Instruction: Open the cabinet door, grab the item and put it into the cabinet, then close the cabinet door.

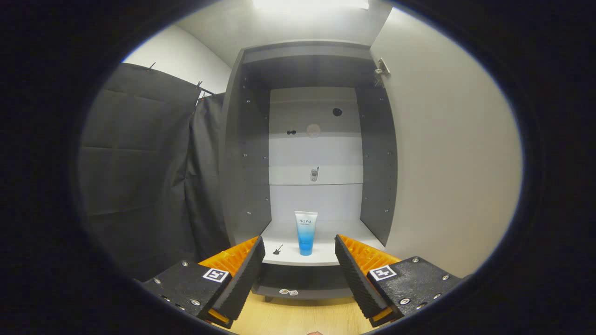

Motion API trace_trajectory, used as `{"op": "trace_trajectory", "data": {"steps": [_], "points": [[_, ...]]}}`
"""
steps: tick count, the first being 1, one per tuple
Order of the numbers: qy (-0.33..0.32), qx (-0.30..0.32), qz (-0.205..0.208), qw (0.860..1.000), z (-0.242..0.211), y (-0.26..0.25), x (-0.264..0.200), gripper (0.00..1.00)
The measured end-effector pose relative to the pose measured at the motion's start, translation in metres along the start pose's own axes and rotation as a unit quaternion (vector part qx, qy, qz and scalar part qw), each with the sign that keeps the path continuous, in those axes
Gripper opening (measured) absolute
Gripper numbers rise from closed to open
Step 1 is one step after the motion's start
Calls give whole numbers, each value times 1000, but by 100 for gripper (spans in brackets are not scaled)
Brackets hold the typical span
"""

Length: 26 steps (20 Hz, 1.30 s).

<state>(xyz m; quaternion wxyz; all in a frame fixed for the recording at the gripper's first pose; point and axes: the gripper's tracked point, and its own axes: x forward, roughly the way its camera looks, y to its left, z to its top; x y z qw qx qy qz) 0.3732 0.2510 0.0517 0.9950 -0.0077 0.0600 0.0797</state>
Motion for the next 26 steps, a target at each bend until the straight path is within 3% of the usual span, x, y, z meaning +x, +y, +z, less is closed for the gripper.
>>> {"op": "trace_trajectory", "data": {"steps": [17,26], "points": [[-27,11,20,999,-11,-4,-163,94],[-22,9,-21,999,-23,-46,-211,93]]}}
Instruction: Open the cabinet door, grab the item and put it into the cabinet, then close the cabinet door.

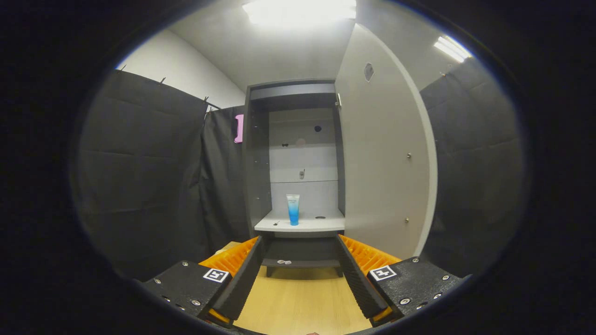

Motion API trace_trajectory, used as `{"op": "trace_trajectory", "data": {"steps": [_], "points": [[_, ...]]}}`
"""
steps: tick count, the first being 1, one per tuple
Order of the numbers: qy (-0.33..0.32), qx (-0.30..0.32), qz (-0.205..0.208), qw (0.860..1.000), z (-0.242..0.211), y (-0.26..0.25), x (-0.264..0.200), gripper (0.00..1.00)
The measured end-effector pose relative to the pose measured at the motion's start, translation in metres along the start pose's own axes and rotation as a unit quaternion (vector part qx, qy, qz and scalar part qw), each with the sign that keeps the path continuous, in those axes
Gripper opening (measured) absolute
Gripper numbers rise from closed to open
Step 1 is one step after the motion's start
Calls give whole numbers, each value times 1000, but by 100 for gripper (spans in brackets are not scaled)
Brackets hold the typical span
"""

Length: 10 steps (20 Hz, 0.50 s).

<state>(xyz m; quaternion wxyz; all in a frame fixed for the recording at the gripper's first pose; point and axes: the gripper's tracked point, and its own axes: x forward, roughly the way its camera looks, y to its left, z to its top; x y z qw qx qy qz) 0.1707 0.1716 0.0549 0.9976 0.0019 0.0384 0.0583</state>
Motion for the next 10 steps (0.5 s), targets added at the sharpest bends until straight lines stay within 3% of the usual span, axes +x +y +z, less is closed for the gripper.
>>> {"op": "trace_trajectory", "data": {"steps": [10], "points": [[-1,1,-98,995,10,-104,-34,94]]}}
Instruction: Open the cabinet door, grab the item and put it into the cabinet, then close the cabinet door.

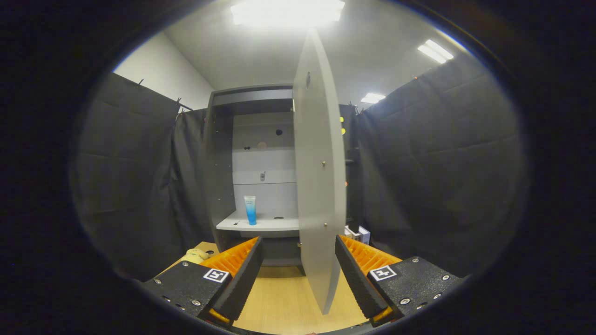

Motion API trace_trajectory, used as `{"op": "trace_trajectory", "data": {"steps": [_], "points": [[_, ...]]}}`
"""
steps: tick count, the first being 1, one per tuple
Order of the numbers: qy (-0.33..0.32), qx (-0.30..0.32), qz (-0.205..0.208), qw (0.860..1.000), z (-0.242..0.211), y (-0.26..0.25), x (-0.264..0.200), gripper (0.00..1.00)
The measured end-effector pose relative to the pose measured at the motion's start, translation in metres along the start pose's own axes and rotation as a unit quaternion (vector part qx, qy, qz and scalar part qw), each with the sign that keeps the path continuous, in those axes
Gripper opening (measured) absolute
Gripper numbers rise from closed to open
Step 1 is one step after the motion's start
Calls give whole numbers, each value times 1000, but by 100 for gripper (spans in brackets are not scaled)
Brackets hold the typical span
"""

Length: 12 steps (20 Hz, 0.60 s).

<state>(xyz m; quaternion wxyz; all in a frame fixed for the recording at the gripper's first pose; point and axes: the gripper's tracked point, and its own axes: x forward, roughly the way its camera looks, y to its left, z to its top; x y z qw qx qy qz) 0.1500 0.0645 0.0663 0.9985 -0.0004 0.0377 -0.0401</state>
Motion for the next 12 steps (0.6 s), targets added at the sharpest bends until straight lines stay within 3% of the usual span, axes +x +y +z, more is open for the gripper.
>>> {"op": "trace_trajectory", "data": {"steps": [12], "points": [[-33,8,-146,989,48,-124,24,93]]}}
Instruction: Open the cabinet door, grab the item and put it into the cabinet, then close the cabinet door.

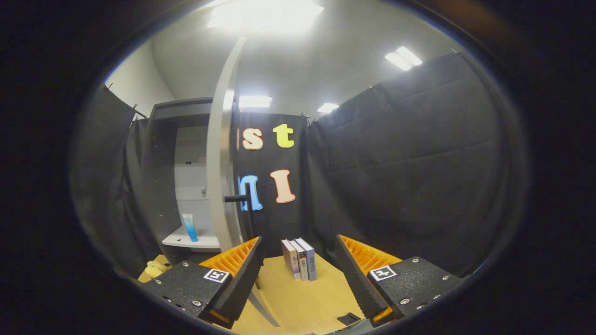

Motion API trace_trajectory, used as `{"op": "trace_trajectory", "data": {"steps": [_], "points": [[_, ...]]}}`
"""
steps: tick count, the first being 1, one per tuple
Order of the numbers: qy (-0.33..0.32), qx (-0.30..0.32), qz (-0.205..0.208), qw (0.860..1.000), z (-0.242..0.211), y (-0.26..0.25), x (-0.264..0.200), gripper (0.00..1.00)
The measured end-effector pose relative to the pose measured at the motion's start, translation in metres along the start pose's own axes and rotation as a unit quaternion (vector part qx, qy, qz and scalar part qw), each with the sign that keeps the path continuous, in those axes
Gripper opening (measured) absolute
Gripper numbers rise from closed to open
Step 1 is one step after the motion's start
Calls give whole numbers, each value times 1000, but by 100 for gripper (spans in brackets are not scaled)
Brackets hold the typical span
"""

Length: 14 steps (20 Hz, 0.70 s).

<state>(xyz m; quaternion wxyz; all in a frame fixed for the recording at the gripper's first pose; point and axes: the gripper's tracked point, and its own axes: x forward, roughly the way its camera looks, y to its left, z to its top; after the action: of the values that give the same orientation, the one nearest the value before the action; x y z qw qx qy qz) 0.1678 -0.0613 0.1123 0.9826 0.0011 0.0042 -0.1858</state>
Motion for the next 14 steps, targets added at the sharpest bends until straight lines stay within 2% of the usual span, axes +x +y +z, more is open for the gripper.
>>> {"op": "trace_trajectory", "data": {"steps": [5,9,14], "points": [[11,-17,-41,999,-4,-14,48,93],[36,-20,-25,999,-21,3,65,93],[24,-20,-24,999,-18,10,61,89]]}}
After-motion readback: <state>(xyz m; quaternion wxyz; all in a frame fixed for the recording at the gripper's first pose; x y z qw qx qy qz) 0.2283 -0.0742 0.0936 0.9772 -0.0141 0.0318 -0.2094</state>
